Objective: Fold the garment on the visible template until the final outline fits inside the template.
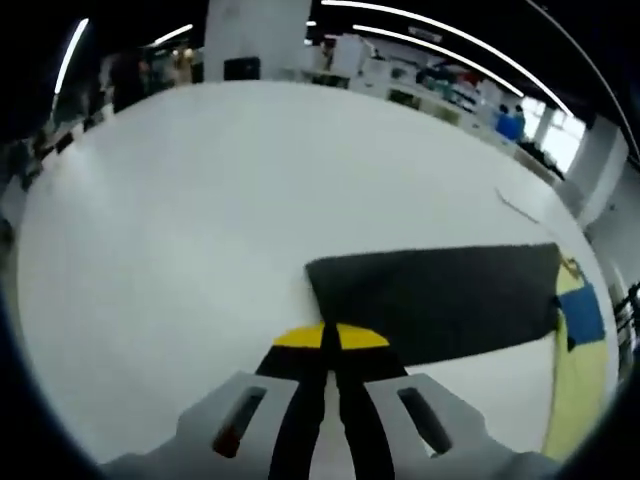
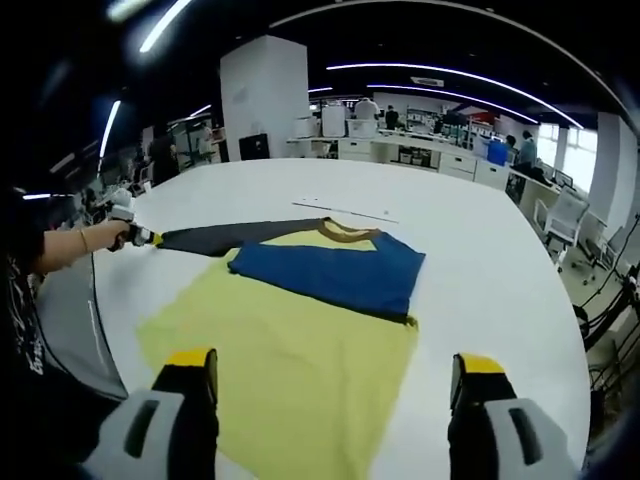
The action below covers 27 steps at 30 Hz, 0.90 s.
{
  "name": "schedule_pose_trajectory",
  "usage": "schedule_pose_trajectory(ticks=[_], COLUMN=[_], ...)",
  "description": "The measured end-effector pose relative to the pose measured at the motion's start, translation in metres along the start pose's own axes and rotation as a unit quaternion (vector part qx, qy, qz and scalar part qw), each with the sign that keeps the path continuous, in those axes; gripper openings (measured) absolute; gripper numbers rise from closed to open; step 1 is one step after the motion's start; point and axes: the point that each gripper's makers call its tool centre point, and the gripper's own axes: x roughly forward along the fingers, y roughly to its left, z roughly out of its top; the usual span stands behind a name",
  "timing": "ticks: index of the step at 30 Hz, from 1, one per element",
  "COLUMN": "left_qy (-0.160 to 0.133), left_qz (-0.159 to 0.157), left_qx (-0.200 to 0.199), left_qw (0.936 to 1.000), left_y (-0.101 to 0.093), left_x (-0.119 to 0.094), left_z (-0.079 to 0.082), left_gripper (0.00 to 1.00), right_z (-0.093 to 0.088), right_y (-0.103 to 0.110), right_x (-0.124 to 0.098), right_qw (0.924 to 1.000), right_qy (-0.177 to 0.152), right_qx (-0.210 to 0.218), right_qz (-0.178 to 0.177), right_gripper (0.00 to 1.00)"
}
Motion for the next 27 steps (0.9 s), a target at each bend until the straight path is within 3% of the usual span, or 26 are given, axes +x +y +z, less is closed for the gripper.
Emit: schedule_pose_trajectory(ticks=[16, 27], left_qy=[-0.01, -0.052], left_qz=[0.001, -0.06], left_qx=[0.022, 0.06], left_qw=[0.9997, 0.995], left_y=[-0.008, -0.054], left_x=[-0.009, -0.026], left_z=[0.009, 0.04], left_gripper=[0.0, 0.0], right_z=[-0.002, -0.007], right_y=[0.002, 0.007], right_x=[-0.005, -0.003], right_qw=[1.0, 0.9999], right_qy=[0.0, 0.003], right_qx=[-0.002, -0.007], right_qz=[0.002, 0.013], right_gripper=[0.99, 0.99])
